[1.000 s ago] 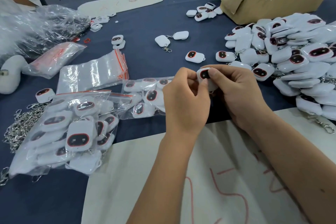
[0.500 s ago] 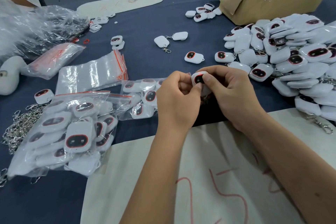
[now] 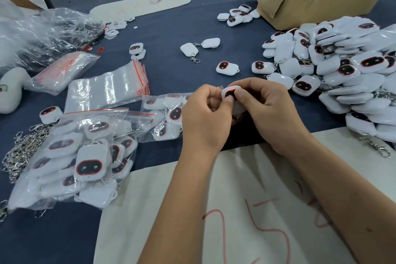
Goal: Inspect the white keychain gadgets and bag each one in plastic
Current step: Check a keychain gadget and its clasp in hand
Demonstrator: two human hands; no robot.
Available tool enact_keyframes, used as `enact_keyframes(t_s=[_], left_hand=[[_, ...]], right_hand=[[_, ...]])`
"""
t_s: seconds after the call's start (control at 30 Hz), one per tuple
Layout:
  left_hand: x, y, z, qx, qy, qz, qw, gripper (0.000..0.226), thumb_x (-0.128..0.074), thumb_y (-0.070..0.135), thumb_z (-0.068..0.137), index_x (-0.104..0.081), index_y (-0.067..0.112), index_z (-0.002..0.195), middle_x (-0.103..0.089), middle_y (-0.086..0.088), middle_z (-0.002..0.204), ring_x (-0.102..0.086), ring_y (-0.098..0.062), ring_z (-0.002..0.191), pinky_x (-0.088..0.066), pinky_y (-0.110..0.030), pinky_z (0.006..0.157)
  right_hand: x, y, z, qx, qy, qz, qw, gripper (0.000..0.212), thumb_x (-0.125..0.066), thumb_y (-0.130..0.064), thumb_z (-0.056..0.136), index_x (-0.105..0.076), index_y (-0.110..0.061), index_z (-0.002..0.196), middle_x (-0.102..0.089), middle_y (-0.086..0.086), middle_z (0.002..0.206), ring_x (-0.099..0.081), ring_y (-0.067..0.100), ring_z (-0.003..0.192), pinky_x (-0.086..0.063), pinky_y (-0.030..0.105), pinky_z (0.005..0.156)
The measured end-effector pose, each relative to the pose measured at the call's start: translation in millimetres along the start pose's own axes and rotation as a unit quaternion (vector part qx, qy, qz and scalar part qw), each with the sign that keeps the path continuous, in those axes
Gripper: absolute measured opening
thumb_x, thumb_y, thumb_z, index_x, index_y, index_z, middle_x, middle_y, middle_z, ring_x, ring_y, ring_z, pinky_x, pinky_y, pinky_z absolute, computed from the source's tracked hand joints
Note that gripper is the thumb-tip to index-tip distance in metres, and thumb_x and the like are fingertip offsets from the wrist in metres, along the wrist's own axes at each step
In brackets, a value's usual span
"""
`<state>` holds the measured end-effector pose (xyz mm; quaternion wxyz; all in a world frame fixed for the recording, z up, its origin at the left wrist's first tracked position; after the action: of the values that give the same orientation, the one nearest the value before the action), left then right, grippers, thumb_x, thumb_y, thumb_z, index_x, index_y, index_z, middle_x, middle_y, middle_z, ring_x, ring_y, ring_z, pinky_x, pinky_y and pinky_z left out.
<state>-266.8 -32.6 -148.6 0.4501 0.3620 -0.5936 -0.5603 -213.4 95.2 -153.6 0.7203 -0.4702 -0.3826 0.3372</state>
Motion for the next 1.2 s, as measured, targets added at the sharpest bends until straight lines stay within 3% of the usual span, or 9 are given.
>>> enact_keyframes(t_s=[0.27, 0.47, 0.57, 0.8, 0.9, 1.07, 1.2], left_hand=[[1, 2, 0, 0.007, -0.001, -0.011, 1.000, 0.007, -0.067, 0.011, 0.098, -0.068, 0.004, 0.097, -0.072, -0.018, 0.088, -0.073, -0.032, 0.087, -0.065, -0.043, 0.069], [6, 6, 1, 0.024, 0.014, -0.067, 0.997, 0.007, -0.066, 0.009, 0.098, -0.069, 0.003, 0.096, -0.072, -0.016, 0.085, -0.073, -0.018, 0.068, -0.059, -0.027, 0.056], [8, 7, 1, 0.040, -0.002, -0.100, 0.994, 0.008, -0.066, 0.006, 0.098, -0.067, -0.001, 0.095, -0.068, -0.014, 0.079, -0.071, -0.017, 0.067, -0.057, -0.026, 0.056], [10, 7, 1, 0.050, 0.001, -0.109, 0.993, 0.007, -0.065, 0.003, 0.097, -0.068, -0.003, 0.094, -0.070, -0.020, 0.081, -0.071, -0.019, 0.066, -0.056, -0.025, 0.053], [9, 7, 1, 0.053, -0.007, -0.110, 0.993, 0.010, -0.065, 0.007, 0.099, -0.069, -0.002, 0.098, -0.073, -0.025, 0.092, -0.073, -0.020, 0.069, -0.058, -0.026, 0.056], [11, 4, 2, 0.049, 0.000, -0.093, 0.994, 0.010, -0.066, 0.006, 0.098, -0.069, -0.002, 0.094, -0.072, -0.025, 0.086, -0.072, -0.019, 0.065, -0.058, -0.026, 0.055], [11, 4, 2, 0.042, -0.004, -0.097, 0.994, 0.011, -0.067, 0.008, 0.098, -0.071, -0.002, 0.097, -0.074, -0.023, 0.087, -0.073, -0.019, 0.066, -0.058, -0.026, 0.055]], right_hand=[[0, 1, 0, 0.009, -0.006, 0.006, 1.000, 0.021, -0.058, -0.012, 0.105, -0.078, -0.019, 0.105, -0.079, -0.009, 0.099, -0.073, 0.008, 0.095, -0.054, 0.018, 0.083], [-2, 0, -1, 0.005, -0.032, 0.065, 0.997, 0.027, -0.053, -0.012, 0.107, -0.073, -0.016, 0.125, -0.078, -0.003, 0.114, -0.071, 0.017, 0.111, -0.055, 0.030, 0.099], [-2, 1, -1, -0.013, -0.039, 0.081, 0.996, 0.030, -0.050, -0.007, 0.109, -0.071, -0.014, 0.128, -0.078, 0.001, 0.117, -0.071, 0.020, 0.115, -0.054, 0.039, 0.106], [-2, 2, -2, -0.028, -0.049, 0.084, 0.995, 0.029, -0.050, -0.008, 0.109, -0.071, -0.011, 0.129, -0.077, 0.007, 0.118, -0.070, 0.032, 0.115, -0.053, 0.053, 0.105], [-1, 2, -2, -0.032, -0.044, 0.091, 0.994, 0.029, -0.050, -0.008, 0.109, -0.071, -0.012, 0.128, -0.077, 0.006, 0.117, -0.070, 0.031, 0.116, -0.052, 0.054, 0.107], [-3, 1, -3, -0.028, -0.058, 0.091, 0.994, 0.029, -0.050, -0.006, 0.109, -0.071, -0.010, 0.127, -0.078, 0.006, 0.116, -0.071, 0.030, 0.114, -0.055, 0.047, 0.104], [-2, 0, -3, -0.030, -0.050, 0.091, 0.994, 0.029, -0.050, -0.006, 0.109, -0.071, -0.010, 0.127, -0.077, 0.007, 0.116, -0.070, 0.031, 0.114, -0.054, 0.052, 0.105]])
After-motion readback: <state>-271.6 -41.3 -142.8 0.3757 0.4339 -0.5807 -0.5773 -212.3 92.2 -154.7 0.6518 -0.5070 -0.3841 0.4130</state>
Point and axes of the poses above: each hand's wrist, its own z-axis towards the middle knuckle, its own x-axis out of the back of the hand, y = z × x, the point moved 2 cm from there along z, towards the middle knuckle
